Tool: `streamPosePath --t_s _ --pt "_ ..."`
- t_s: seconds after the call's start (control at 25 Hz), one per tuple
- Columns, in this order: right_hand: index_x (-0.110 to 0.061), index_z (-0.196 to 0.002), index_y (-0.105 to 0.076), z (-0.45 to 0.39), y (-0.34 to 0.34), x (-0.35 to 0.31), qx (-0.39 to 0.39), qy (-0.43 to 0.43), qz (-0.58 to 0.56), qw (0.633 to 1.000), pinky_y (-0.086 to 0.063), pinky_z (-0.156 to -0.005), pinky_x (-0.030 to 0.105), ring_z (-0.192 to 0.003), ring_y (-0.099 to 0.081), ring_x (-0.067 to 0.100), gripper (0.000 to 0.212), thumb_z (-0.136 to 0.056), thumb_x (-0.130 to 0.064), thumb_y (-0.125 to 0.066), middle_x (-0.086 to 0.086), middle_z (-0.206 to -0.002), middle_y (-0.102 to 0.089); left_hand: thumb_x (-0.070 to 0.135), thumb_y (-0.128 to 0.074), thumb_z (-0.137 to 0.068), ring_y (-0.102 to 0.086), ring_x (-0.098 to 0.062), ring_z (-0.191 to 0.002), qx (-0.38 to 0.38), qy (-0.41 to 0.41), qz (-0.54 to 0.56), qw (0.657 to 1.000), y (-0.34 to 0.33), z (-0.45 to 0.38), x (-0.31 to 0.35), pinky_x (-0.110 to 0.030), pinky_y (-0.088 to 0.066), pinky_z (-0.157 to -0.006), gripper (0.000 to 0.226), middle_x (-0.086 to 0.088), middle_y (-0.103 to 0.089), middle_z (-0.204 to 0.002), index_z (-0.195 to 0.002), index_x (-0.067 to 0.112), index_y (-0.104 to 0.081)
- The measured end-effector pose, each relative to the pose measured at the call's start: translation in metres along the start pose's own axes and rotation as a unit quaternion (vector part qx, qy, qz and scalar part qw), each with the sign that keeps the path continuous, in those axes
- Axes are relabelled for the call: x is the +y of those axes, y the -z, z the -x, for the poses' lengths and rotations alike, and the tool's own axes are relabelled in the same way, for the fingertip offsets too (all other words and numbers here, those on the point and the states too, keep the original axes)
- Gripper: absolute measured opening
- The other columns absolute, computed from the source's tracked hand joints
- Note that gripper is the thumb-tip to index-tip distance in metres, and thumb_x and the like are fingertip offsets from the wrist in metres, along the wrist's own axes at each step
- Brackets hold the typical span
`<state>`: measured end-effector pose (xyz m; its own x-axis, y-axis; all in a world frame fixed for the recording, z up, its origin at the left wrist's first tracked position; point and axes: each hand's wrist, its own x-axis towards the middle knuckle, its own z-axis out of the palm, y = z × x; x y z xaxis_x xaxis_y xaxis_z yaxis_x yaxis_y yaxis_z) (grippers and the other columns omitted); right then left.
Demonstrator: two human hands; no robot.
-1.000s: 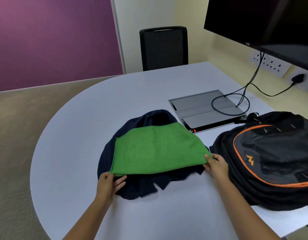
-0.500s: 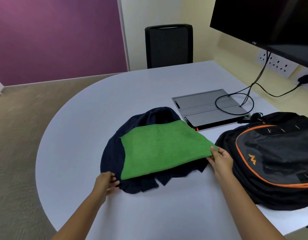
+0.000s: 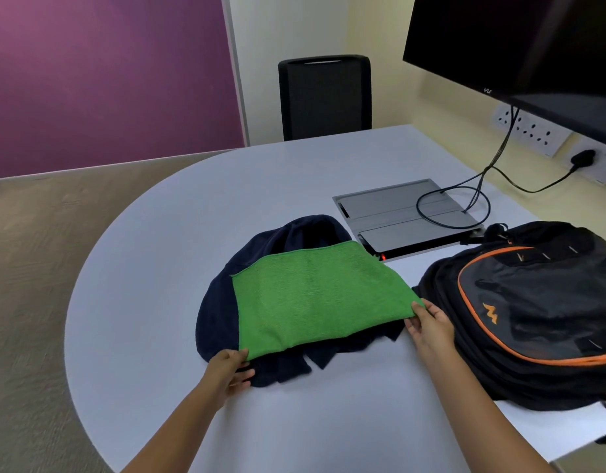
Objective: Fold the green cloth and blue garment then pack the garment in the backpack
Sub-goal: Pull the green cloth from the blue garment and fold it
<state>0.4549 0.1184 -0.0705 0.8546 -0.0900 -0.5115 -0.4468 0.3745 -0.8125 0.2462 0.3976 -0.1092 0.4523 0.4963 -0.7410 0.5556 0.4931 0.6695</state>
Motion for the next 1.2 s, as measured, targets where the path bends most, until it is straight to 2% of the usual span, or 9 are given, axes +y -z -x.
streamPosePath --t_s 0.12,0.24,0.44,0.52,0.6,0.72,0.92,1.08,1.2 --pt "-0.012 -0.098 -0.052 0.006 -0.006 -0.003 -0.007 0.024 0.008 1.000 -0.047 -0.067 0.026 -0.078 -0.058 0.013 0.015 -0.092 0.001 -0.051 0.004 -0.088 -0.060 0.011 -0.060 -0.087 -0.059 -0.026 -0.072 0.095 -0.091 -0.123 0.984 0.005 -0.005 -0.003 -0.037 -0.050 -0.064 0.017 -0.013 -0.056 -0.086 -0.081 0.009 -0.044" --pt "-0.012 -0.110 -0.050 0.022 -0.025 -0.011 -0.053 0.070 0.057 0.995 -0.052 -0.066 0.025 -0.083 -0.061 0.013 0.024 -0.090 0.001 -0.054 0.005 -0.093 -0.063 0.005 -0.066 -0.077 -0.056 -0.030 -0.086 0.175 -0.261 -0.249 0.916 -0.007 0.004 0.008 -0.040 -0.048 -0.075 0.017 -0.015 -0.056 -0.092 -0.087 0.006 -0.052" --pt "-0.021 -0.095 -0.055 0.066 -0.070 -0.023 -0.172 0.109 0.096 0.974 -0.056 -0.061 0.018 -0.082 -0.063 0.016 0.025 -0.088 0.003 -0.056 0.009 -0.092 -0.065 0.025 -0.069 -0.082 -0.049 -0.004 -0.108 -0.017 -0.472 -0.362 0.804 -0.067 0.061 0.046 -0.019 -0.038 -0.086 0.044 0.012 -0.048 -0.118 -0.121 0.020 -0.050" --pt "-0.020 -0.095 -0.056 0.085 -0.084 -0.026 -0.216 0.132 0.127 0.959 -0.056 -0.062 0.017 -0.077 -0.061 0.012 0.024 -0.087 0.003 -0.058 0.007 -0.087 -0.061 0.029 -0.068 -0.082 -0.047 -0.002 -0.113 -0.048 -0.520 -0.371 0.768 -0.092 0.078 0.057 -0.013 -0.035 -0.087 0.055 0.014 -0.045 -0.125 -0.130 0.022 -0.044" --pt "-0.019 -0.094 -0.057 0.100 -0.093 -0.028 -0.268 0.157 0.160 0.937 -0.054 -0.060 0.016 -0.068 -0.060 0.006 0.025 -0.086 0.005 -0.059 0.003 -0.080 -0.057 0.028 -0.067 -0.082 -0.050 -0.003 -0.109 -0.040 -0.525 -0.323 0.787 -0.112 0.090 0.068 -0.015 -0.038 -0.087 0.057 0.015 -0.044 -0.124 -0.133 0.021 -0.042" --pt "-0.022 -0.091 -0.059 0.111 -0.094 -0.024 -0.328 0.195 0.217 0.899 -0.048 -0.061 0.010 -0.060 -0.060 -0.005 0.030 -0.083 0.007 -0.061 -0.002 -0.077 -0.056 0.021 -0.062 -0.086 -0.058 -0.012 -0.085 0.009 -0.484 -0.241 0.841 -0.128 0.099 0.082 -0.028 -0.048 -0.077 0.037 0.005 -0.063 -0.104 -0.121 0.017 -0.053" --pt "-0.026 -0.107 -0.061 0.105 -0.081 -0.027 -0.362 0.249 0.270 0.857 -0.048 -0.072 0.013 -0.075 -0.057 -0.006 0.031 -0.094 -0.001 -0.047 0.000 -0.092 -0.053 0.020 -0.063 -0.086 -0.040 -0.005 -0.053 0.019 -0.484 -0.249 0.839 -0.126 0.097 0.078 -0.026 -0.034 -0.056 0.026 0.010 -0.042 -0.059 -0.111 0.014 -0.058" --pt "-0.042 -0.108 -0.058 0.098 -0.078 -0.034 -0.393 0.331 0.405 0.757 -0.044 -0.073 0.013 -0.084 -0.048 -0.002 0.049 -0.084 0.000 -0.060 -0.010 -0.107 -0.044 0.018 -0.065 -0.084 -0.049 -0.012 -0.061 0.011 -0.489 -0.275 0.828 -0.119 0.096 0.088 -0.029 -0.037 -0.058 0.021 0.004 -0.052 -0.066 -0.103 0.012 -0.056" --pt "-0.033 -0.093 -0.067 0.097 -0.082 -0.034 -0.328 0.383 0.400 0.766 -0.041 -0.068 0.012 -0.074 -0.048 0.003 0.028 -0.077 -0.010 -0.073 -0.016 -0.102 -0.048 0.022 -0.066 -0.083 -0.058 -0.025 -0.066 -0.007 -0.502 -0.272 0.821 -0.116 0.094 0.094 -0.039 -0.046 -0.064 0.013 -0.008 -0.064 -0.071 -0.087 0.011 -0.061"
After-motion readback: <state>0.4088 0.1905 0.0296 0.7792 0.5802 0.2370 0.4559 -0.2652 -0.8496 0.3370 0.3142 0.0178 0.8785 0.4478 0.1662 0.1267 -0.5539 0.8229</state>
